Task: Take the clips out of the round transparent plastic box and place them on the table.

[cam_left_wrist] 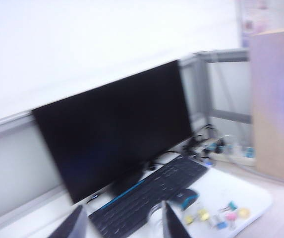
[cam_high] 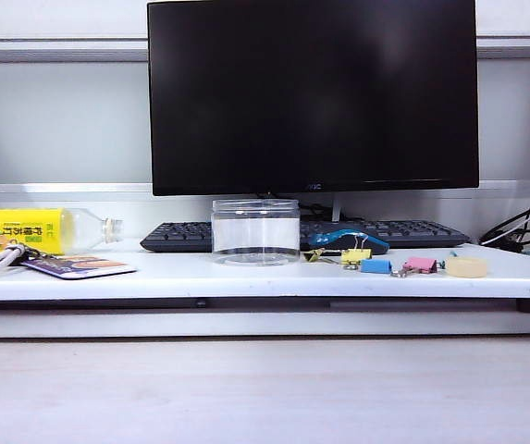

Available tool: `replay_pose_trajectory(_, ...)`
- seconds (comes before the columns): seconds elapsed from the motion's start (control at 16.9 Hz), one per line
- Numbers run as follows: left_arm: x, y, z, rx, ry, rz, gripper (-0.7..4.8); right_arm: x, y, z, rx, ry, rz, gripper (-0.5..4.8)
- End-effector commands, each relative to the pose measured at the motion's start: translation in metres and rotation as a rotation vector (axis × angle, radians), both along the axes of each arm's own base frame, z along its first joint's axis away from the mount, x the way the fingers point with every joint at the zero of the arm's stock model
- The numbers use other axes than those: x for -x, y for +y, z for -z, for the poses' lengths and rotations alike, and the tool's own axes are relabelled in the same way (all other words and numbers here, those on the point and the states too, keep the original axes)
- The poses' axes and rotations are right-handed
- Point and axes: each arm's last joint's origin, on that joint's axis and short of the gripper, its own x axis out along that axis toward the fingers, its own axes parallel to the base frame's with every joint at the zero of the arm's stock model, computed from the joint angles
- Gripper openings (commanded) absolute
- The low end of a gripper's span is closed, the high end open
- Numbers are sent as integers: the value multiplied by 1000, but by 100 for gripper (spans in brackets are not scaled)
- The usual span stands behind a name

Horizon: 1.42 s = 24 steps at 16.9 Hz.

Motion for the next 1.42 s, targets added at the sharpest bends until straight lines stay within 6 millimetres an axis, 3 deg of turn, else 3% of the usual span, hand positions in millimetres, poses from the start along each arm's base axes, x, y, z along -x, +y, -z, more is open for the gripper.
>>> replay_pose_trajectory(0.06, 19, 8, 21, 0, -11, -51, 206, 34, -16, 21, -43, -64, 8, 76)
replay_pose_trajectory(0.24, 41, 15, 50, 23, -40, -41, 206, 67, -32, 58, -133, -152, 13, 77)
replay_pose_trajectory(0.41, 52, 20, 75, 55, -41, -32, 206, 80, -38, 93, -187, -201, 0, 76)
replay_pose_trajectory(0.53, 52, 19, 90, 76, -16, -28, 206, 79, -38, 119, -197, -220, -4, 76)
replay_pose_trajectory(0.83, 22, 9, 114, 92, 124, -25, 206, 54, -24, 167, -283, -225, -74, 76)
replay_pose_trajectory(1.12, -17, -4, 132, 118, 166, -25, 206, 13, -2, 206, -303, -151, -107, 76)
replay_pose_trajectory(1.42, -58, -11, 169, 172, 304, -281, 206, -11, 9, 241, -262, -58, -85, 76)
